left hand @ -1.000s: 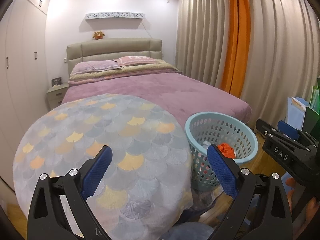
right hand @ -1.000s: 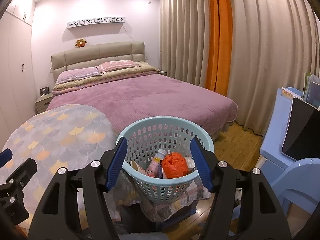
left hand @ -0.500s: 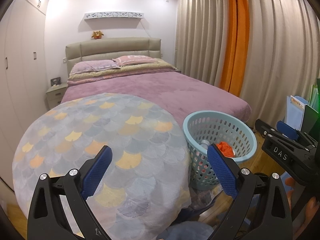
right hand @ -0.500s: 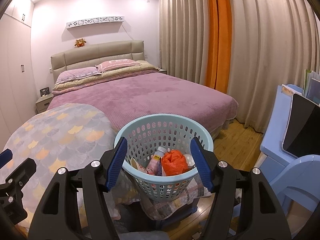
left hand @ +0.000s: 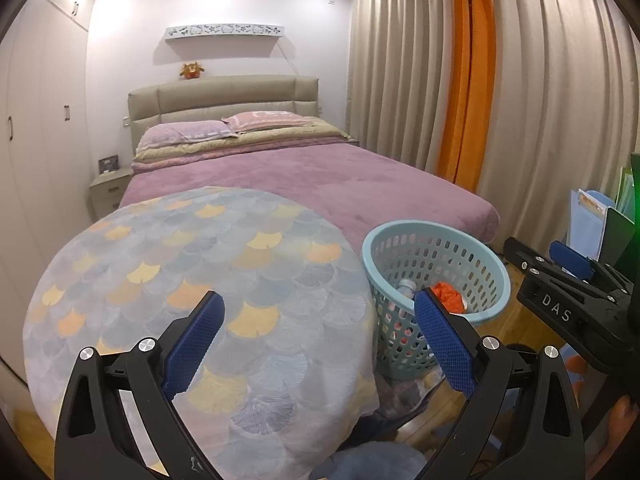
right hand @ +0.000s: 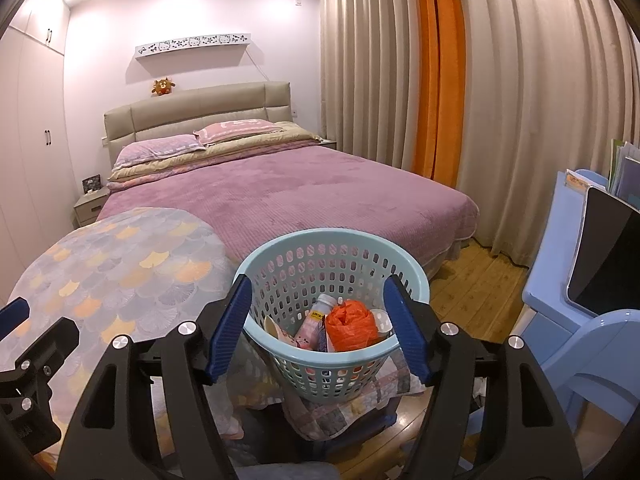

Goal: Collect trash

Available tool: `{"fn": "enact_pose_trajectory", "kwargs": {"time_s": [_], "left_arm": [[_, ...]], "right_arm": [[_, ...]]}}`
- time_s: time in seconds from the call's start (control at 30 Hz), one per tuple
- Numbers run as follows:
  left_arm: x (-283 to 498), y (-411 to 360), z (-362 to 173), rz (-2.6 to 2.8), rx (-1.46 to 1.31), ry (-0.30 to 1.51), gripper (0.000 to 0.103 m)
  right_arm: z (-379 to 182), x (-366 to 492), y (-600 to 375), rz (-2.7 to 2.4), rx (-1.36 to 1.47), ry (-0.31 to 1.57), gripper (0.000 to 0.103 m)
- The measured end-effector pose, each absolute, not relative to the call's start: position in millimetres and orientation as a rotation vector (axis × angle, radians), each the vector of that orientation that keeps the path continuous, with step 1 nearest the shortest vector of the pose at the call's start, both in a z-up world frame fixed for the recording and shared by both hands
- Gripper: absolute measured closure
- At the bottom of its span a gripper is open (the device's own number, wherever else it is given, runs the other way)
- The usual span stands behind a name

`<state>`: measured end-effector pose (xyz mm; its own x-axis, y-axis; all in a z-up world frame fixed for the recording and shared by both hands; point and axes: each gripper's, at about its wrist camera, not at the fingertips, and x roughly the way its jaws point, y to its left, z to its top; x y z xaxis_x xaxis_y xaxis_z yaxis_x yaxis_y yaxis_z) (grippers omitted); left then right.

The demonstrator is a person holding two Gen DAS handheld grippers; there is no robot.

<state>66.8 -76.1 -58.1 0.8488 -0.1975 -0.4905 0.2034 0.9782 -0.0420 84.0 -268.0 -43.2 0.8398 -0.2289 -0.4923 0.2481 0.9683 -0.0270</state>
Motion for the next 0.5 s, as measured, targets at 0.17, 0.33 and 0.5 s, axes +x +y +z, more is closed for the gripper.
{"fn": "enact_pose_trajectory", "kwargs": {"time_s": [0.17,0.33,0.5], "left_arm": [[67.4,-75.6,-57.7,-0.212,0.011,0.515,0.01],[67.6,-75.4,-57.9,-0.212,0.012,0.515,0.01],[67.5,-75.8,-58.1,-0.211,0.012,0.516,0.01]], "right_arm": [[-42.8,83.8,-268.4,-0.252,0.038,0.515,0.038],[-42.9,83.9,-268.1,-0.252,0.038,0.515,0.038],[-43.0,83.9,-268.0,-0.251,0.039,0.514,0.038]]}}
